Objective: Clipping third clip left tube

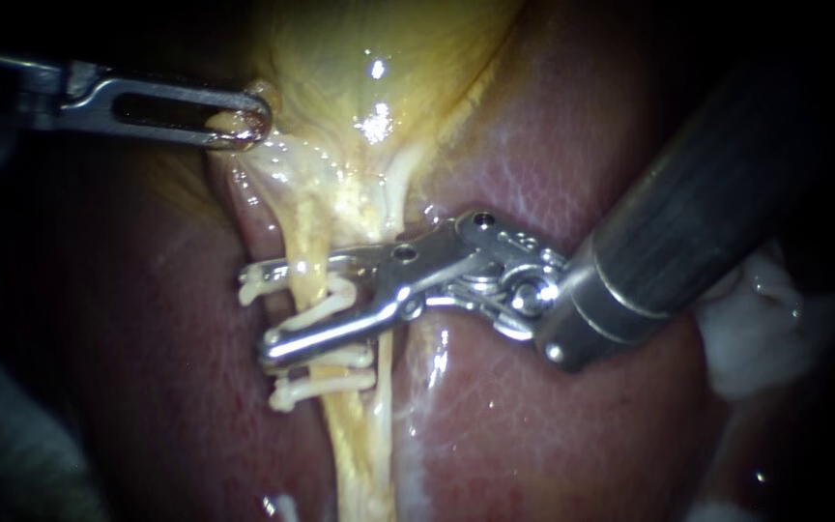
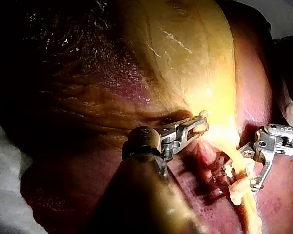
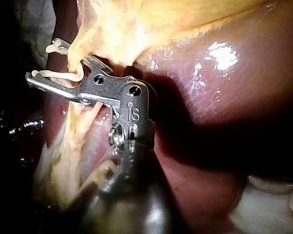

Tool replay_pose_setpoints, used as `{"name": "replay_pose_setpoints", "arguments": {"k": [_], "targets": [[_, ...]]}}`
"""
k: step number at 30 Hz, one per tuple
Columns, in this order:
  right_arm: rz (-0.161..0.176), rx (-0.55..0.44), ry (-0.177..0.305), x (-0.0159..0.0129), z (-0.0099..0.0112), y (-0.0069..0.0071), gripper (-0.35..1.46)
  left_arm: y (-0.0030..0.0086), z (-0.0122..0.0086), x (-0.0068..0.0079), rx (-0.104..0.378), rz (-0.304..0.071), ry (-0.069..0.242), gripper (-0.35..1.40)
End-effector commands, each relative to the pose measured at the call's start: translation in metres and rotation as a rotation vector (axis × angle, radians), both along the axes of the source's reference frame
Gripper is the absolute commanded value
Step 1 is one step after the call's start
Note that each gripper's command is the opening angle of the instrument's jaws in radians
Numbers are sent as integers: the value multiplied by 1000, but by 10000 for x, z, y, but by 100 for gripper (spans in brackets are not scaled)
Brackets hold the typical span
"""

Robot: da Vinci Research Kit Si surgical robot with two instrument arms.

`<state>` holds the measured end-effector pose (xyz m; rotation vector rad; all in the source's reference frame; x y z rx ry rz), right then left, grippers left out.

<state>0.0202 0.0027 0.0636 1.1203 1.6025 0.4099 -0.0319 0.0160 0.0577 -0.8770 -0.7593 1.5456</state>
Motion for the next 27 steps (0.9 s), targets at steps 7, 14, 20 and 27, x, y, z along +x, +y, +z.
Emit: {"name": "replay_pose_setpoints", "arguments": {"k": [7, 14, 20, 27], "targets": [[35, 101, -94, -8, -17, 12, 47, 0, 1, 0, -1, 0, 1, -35], [26, 139, -116, -8, -21, 11, 44, 0, 1, 0, -1, 0, 1, -35], [15, 153, -123, -10, -22, 10, 39, 0, 1, 0, -1, 0, 1, -35], [24, 202, -159, -13, -23, 10, 38, 0, 1, 0, -1, 0, 1, -35]]}}
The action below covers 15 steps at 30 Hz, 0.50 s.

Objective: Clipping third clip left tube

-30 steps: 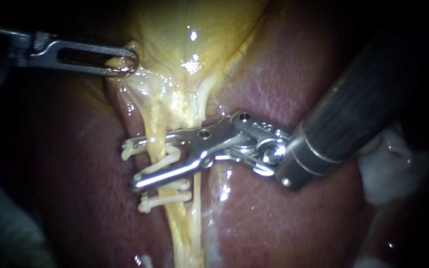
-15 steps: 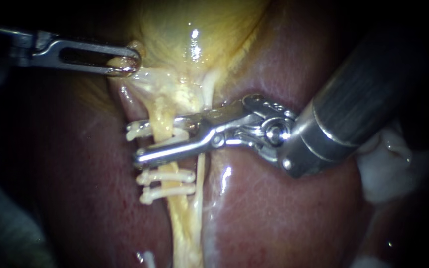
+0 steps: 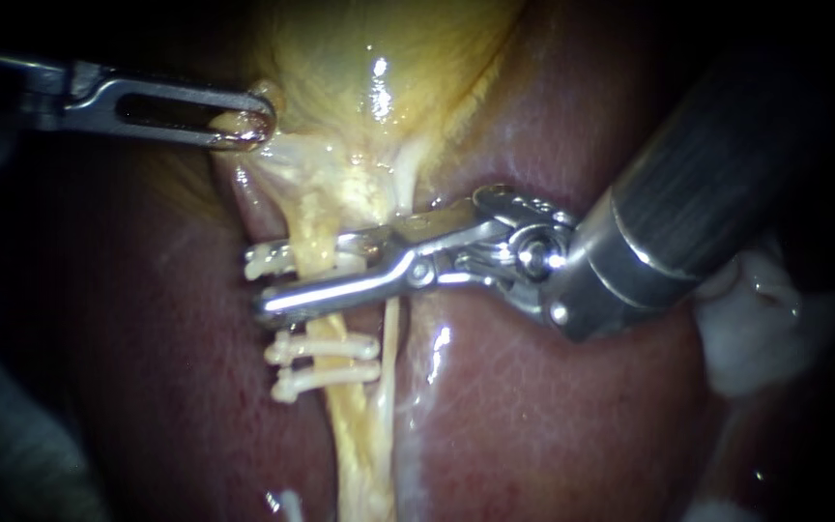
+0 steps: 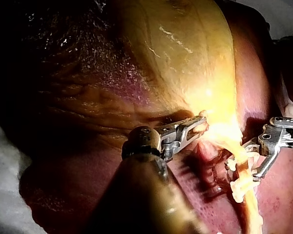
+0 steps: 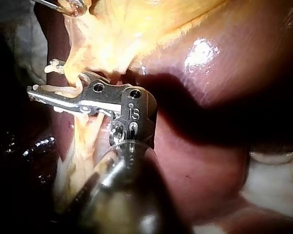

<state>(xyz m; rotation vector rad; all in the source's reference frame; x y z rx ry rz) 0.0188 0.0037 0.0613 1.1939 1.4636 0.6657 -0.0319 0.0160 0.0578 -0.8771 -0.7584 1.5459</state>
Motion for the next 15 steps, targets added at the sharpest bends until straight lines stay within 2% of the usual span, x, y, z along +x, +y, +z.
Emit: {"name": "replay_pose_setpoints", "arguments": {"k": [1, 6, 15], "targets": [[-3, 7, -7, 0, -1, 0, 37, 0, 0, 0, 0, 0, 0, -35], [-23, 11, -2, 0, 0, -1, 30, 0, 0, 0, 0, 0, 0, -35], [-35, 9, 3, -2, 1, -4, -7, 0, 0, 0, 0, 0, 0, -35]]}}
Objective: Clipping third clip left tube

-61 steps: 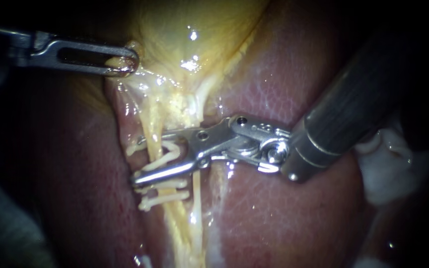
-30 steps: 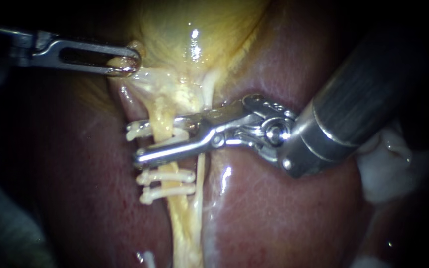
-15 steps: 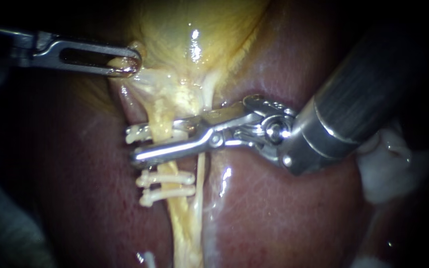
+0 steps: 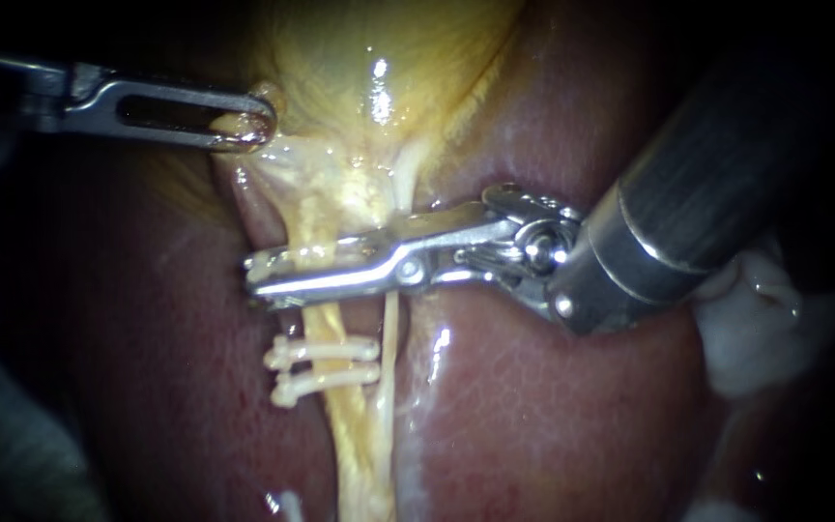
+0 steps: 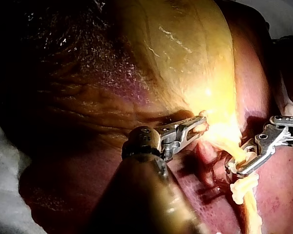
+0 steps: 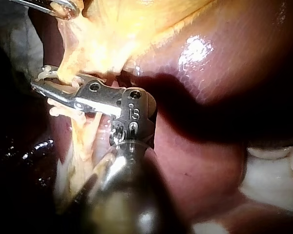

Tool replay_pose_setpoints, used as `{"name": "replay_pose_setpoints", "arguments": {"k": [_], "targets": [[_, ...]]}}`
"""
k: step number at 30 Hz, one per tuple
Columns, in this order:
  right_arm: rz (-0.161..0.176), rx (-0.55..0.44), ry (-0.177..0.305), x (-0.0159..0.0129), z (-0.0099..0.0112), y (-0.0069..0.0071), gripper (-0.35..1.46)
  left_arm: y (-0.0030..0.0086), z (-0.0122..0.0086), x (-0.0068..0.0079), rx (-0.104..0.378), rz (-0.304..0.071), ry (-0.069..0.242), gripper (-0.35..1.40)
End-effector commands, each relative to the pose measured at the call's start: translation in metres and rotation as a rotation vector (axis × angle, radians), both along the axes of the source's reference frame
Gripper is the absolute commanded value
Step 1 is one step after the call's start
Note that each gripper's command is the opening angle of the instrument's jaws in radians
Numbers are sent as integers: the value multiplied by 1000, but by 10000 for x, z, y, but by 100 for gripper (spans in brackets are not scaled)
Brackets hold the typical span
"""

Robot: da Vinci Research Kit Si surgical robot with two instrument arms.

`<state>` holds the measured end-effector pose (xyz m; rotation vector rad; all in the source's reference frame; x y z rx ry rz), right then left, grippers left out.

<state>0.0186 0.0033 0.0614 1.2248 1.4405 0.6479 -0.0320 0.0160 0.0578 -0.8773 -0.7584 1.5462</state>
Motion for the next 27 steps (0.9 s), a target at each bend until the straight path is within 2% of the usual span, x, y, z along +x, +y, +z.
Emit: {"name": "replay_pose_setpoints", "arguments": {"k": [1, 8, 17, 27], "targets": [[-1, 0, 0, 0, 1, -1, -11, 0, 0, 0, 0, 0, 0, -35], [3, -10, 4, 0, 2, 0, -35, 0, 0, 0, 0, 0, 0, -35], [31, -39, 8, -1, 10, 3, -35, 0, 0, 0, 0, 0, 0, -35], [34, -39, 4, -2, 13, 6, -35, 0, 0, 0, 0, 0, 0, -35]]}}
